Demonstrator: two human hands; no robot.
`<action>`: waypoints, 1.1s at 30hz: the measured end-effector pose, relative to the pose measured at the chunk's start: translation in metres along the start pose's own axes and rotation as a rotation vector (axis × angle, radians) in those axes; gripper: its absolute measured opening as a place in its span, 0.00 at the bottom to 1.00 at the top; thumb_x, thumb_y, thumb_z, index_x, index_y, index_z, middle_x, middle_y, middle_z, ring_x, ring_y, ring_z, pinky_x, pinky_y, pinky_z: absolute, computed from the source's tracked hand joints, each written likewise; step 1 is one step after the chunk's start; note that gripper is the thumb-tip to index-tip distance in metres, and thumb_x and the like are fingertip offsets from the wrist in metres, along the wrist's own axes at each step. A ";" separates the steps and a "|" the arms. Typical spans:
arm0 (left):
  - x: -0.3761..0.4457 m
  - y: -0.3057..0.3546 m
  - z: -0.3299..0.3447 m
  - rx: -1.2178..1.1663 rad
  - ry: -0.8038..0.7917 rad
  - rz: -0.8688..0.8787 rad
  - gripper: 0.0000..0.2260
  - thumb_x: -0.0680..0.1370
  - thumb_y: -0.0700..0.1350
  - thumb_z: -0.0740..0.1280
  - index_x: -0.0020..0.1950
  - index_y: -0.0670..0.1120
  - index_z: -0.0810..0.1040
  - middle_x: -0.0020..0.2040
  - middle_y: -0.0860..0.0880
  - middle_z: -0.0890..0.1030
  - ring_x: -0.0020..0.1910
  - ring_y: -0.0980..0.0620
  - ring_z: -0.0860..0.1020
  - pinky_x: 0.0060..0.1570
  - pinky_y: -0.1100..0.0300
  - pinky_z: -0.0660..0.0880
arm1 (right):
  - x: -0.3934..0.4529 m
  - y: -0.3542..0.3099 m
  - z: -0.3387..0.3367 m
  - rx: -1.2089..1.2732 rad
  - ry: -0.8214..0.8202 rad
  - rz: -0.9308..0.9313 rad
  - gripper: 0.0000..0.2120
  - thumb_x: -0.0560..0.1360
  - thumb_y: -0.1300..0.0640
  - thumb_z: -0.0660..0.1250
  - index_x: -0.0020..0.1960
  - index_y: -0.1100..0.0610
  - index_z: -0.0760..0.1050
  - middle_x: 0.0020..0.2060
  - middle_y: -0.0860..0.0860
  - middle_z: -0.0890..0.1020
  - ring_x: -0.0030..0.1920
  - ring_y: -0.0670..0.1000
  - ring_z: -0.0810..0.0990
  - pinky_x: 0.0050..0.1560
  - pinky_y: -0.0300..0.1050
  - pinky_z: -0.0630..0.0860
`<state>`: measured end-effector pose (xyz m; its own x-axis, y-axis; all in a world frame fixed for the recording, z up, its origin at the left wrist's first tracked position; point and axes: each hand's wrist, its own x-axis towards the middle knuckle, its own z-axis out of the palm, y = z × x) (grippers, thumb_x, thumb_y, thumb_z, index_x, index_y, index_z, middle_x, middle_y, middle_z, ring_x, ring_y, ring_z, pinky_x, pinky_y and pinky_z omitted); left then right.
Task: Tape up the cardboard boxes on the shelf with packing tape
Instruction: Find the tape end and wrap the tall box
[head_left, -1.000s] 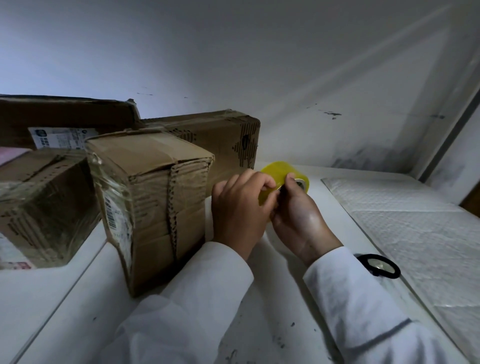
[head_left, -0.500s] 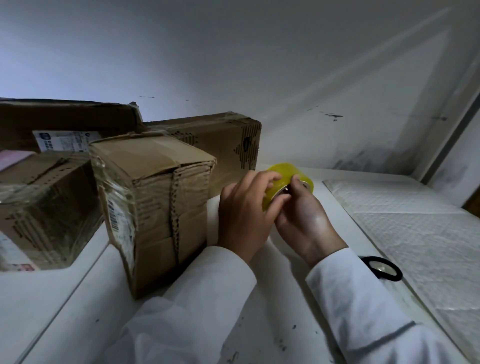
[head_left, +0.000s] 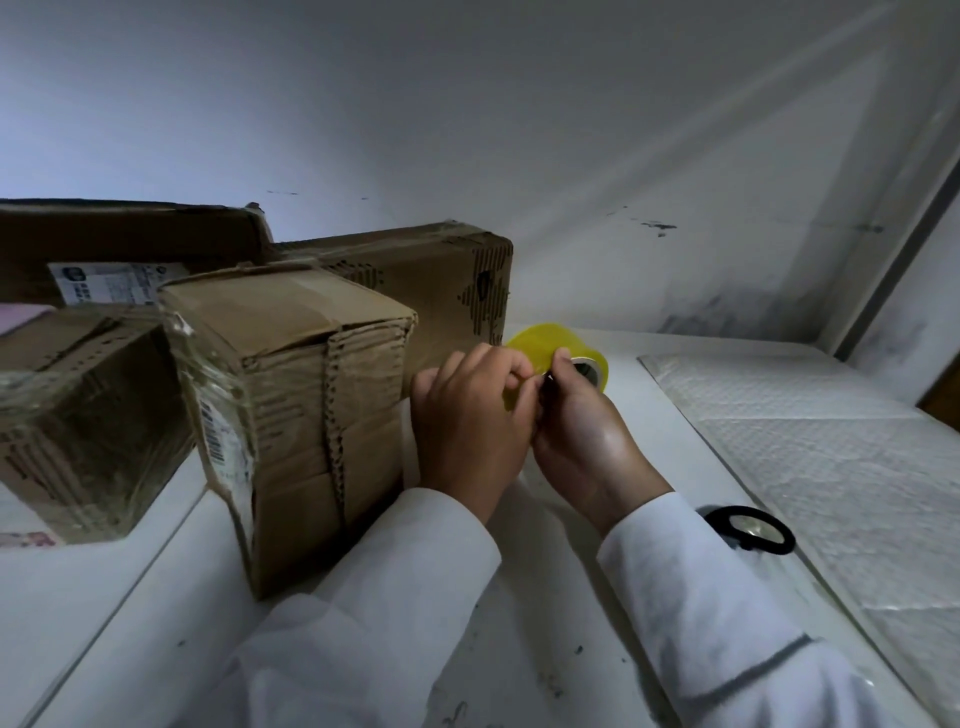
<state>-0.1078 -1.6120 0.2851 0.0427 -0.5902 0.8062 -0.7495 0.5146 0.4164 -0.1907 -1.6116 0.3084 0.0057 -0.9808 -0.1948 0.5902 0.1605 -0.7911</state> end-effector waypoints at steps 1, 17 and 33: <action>-0.001 0.000 0.001 0.013 -0.009 0.014 0.06 0.72 0.50 0.62 0.39 0.52 0.76 0.35 0.55 0.75 0.38 0.50 0.74 0.41 0.58 0.60 | 0.000 0.001 0.000 -0.006 0.013 0.016 0.24 0.82 0.47 0.52 0.62 0.66 0.71 0.48 0.60 0.82 0.47 0.51 0.81 0.40 0.39 0.77; 0.019 0.004 -0.020 -0.573 -0.494 -0.202 0.16 0.73 0.58 0.61 0.58 0.57 0.78 0.57 0.56 0.77 0.58 0.57 0.73 0.55 0.64 0.71 | -0.017 -0.032 -0.022 -0.833 0.024 -0.310 0.38 0.70 0.27 0.42 0.33 0.54 0.78 0.39 0.61 0.83 0.44 0.59 0.82 0.56 0.59 0.76; 0.019 0.011 -0.018 -0.702 -0.282 -0.464 0.09 0.82 0.50 0.56 0.45 0.51 0.70 0.37 0.54 0.71 0.37 0.57 0.70 0.39 0.63 0.68 | -0.002 -0.035 -0.033 -0.613 0.354 -0.534 0.23 0.79 0.42 0.55 0.31 0.54 0.70 0.25 0.48 0.72 0.28 0.46 0.71 0.38 0.45 0.70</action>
<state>-0.1030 -1.6061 0.3122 0.0080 -0.9178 0.3969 -0.1151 0.3934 0.9121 -0.2378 -1.6113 0.3173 -0.4566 -0.8665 0.2016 -0.0938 -0.1785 -0.9795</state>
